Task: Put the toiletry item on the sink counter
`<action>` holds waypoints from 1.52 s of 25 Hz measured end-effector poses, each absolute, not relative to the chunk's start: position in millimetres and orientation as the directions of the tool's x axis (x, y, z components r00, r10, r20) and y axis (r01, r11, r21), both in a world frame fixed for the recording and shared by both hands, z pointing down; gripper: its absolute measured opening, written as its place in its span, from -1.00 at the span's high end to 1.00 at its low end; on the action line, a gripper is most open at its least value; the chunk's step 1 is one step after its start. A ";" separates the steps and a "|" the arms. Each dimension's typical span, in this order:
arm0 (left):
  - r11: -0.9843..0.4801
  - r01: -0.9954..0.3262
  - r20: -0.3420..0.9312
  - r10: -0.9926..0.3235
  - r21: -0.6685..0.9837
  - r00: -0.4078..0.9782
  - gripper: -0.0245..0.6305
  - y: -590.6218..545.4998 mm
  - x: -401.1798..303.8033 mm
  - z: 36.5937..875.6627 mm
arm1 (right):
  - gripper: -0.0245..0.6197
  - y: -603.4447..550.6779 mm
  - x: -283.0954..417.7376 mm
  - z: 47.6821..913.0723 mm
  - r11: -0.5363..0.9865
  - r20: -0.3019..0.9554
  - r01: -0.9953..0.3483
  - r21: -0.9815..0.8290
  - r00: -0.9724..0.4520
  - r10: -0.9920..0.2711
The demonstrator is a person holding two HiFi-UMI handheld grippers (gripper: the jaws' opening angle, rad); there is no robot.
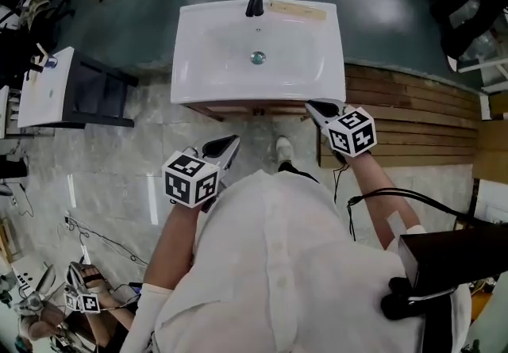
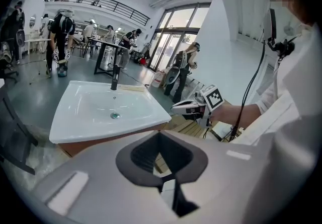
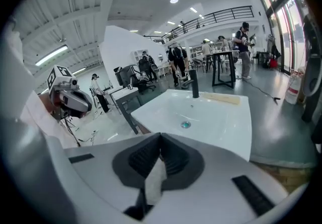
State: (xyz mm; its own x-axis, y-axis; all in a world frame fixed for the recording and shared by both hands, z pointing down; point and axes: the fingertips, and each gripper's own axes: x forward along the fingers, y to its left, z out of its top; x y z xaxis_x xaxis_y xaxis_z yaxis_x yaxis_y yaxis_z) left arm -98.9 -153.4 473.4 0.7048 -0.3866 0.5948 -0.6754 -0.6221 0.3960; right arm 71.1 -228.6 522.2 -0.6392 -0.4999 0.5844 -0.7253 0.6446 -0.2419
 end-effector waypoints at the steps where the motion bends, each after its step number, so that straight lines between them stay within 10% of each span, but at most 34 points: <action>1: -0.627 -0.671 0.592 -0.384 0.397 0.709 0.91 -148.4 -100.4 472.8 | 0.90 -217.4 64.9 520.4 0.641 0.581 -0.726 -0.249 -0.642 -0.501; 38: -0.666 -0.630 0.562 -0.365 0.399 0.742 0.91 -6.1 -120.6 481.2 | 0.91 -36.1 -24.4 496.4 0.705 0.532 -0.664 -0.250 -0.702 -0.473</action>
State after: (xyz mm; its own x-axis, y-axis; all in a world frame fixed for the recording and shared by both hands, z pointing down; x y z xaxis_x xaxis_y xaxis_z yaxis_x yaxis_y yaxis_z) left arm -120.6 -6.1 481.2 0.7421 -0.3653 0.5620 -0.6302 -0.6659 0.3992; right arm -24.4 -36.1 496.4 -0.7025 -0.4727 0.5321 -0.6636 0.7052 -0.2496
